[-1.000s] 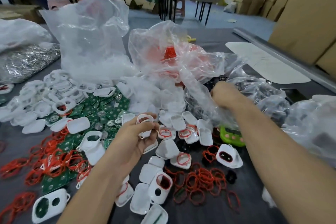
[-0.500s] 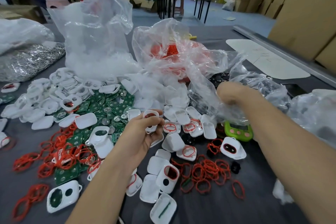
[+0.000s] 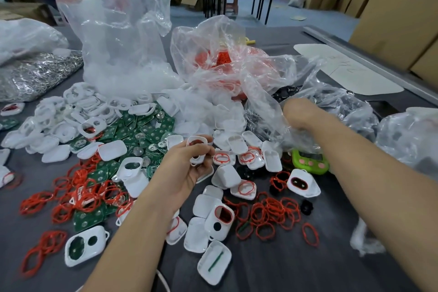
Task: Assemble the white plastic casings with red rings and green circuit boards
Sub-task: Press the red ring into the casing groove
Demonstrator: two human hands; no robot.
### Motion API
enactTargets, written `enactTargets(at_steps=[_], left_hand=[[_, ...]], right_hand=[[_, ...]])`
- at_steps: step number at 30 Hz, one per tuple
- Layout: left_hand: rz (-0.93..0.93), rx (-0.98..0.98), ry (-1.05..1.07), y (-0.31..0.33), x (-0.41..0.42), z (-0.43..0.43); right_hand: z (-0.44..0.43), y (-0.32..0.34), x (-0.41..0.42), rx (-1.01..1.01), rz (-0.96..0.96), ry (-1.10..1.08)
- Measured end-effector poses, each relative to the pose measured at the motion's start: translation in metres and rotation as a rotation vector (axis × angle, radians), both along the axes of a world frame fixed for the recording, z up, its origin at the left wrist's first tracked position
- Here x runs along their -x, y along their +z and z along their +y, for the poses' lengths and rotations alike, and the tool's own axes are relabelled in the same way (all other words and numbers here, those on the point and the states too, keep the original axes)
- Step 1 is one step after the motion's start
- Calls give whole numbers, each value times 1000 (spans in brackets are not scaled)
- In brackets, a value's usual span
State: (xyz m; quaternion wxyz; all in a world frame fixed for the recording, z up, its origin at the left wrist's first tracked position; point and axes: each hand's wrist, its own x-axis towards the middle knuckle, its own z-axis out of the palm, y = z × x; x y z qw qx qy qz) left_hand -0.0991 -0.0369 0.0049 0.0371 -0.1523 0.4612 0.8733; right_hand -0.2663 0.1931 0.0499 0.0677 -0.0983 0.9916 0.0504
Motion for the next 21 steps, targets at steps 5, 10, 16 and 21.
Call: enactTargets(at_steps=[5,10,16,21], left_hand=[[-2,-11,-6,-2,2,0],[11,10,7,-3,2,0],[3,47,14,-4,2,3],[-9,61,16,-5,3,4]], right_hand=[[-3,17,-30,210,222,-89],[-37,10,-138,554,345,185],[-40,-18,-156,490,-68,208],[-26,-28,-143,485,-79,169]])
